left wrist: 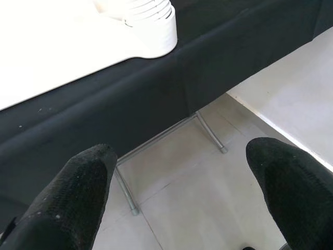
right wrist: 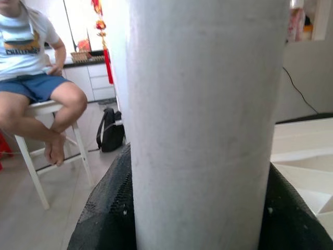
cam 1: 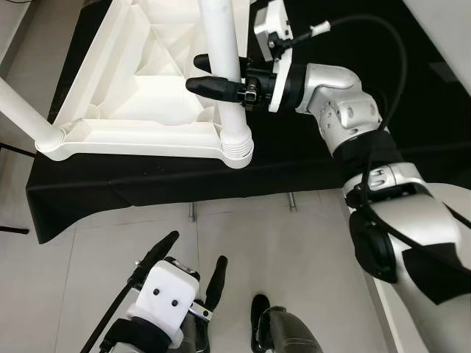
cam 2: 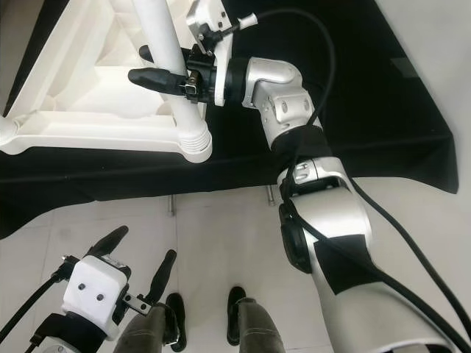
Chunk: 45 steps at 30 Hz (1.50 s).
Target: Building children table
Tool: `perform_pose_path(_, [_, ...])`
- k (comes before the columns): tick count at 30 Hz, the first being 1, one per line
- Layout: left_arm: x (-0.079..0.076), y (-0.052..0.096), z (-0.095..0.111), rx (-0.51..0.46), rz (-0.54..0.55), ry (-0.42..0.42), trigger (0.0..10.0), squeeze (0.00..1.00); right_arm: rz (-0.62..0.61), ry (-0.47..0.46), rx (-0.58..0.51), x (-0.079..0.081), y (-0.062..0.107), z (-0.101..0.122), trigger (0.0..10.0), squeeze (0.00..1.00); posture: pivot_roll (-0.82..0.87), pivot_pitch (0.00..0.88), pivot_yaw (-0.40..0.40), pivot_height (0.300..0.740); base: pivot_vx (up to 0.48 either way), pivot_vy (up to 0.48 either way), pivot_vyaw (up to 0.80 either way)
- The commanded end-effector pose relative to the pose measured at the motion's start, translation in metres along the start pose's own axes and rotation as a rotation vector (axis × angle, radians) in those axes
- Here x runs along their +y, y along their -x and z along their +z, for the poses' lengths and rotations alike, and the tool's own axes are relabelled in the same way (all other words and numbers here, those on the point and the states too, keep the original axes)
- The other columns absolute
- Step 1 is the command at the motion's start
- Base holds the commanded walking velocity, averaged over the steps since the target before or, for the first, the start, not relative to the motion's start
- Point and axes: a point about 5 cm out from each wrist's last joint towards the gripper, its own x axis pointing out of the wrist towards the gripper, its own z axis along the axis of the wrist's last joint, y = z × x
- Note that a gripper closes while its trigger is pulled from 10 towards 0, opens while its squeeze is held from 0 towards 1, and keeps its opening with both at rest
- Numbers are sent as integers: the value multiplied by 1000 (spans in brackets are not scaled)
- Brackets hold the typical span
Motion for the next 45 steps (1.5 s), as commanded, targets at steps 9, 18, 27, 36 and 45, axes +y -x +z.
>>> perform_pose_path(9, [2,1,-4,15,4,-11,10000,0,128,-81,52,16,14,-36,10000,0,22,420,23,740,0,0,0])
perform_pose_path(18, [3,1,-4,13,8,-14,10000,0,155,-69,54,19,18,-38,10000,0,23,419,21,740,0,0,0])
perform_pose_path(27, [3,1,-4,11,9,-15,10000,0,229,-77,104,23,29,-45,10000,0,24,419,20,740,0,0,0])
perform_pose_path(36, [3,1,-4,11,7,-16,10000,0,285,-30,216,25,37,-54,10000,0,26,421,23,740,0,0,0])
perform_pose_path(45, [3,1,-4,11,8,-17,10000,0,189,4,268,17,25,-49,10000,0,20,421,18,740,0,0,0])
